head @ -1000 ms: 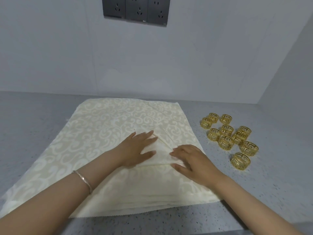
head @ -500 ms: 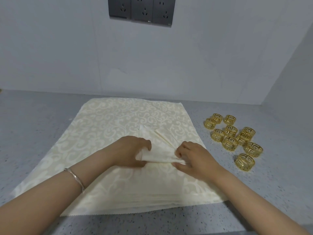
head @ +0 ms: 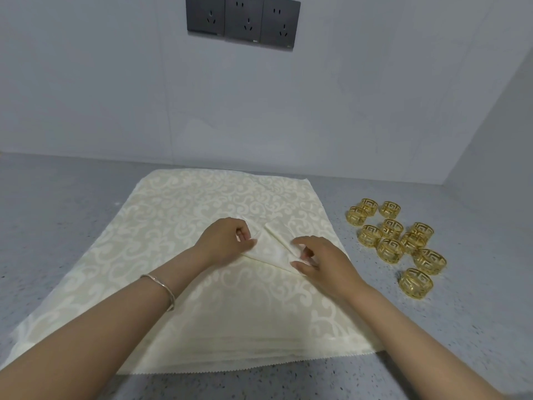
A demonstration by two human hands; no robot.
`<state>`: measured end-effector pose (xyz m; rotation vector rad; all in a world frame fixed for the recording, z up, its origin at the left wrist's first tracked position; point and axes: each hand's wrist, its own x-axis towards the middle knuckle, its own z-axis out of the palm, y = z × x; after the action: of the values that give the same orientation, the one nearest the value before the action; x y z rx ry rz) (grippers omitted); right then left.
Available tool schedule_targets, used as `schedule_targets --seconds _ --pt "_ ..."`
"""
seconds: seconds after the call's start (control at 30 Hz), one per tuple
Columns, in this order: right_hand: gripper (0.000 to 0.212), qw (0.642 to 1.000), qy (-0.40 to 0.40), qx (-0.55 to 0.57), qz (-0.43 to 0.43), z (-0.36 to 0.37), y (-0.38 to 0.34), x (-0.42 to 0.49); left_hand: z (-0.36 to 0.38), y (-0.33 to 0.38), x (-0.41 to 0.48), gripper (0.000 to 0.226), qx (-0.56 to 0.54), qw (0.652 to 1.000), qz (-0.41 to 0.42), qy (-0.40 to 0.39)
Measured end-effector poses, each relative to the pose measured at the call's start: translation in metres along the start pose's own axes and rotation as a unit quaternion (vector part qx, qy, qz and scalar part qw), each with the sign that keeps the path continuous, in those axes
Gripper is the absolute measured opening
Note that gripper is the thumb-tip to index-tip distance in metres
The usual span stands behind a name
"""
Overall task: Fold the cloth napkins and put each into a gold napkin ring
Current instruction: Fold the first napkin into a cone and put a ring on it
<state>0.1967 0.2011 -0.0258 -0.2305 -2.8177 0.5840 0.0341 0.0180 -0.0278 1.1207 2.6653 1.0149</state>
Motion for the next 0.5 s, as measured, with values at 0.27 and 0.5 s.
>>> schedule_targets --seconds 0.27,0.5 --pt "0.037 0.994 -0.067 -0.064 -0.051 0.002 0.005 0.013 0.012 -0.001 0.000 0.054 0.204 0.956 0.187 -0.098" --pt "0.046 0.990 -0.053 -0.101 -0.082 0.007 -0.001 0.002 0.013 -0.011 -0.003 0.046 0.172 0.961 0.159 -0.149"
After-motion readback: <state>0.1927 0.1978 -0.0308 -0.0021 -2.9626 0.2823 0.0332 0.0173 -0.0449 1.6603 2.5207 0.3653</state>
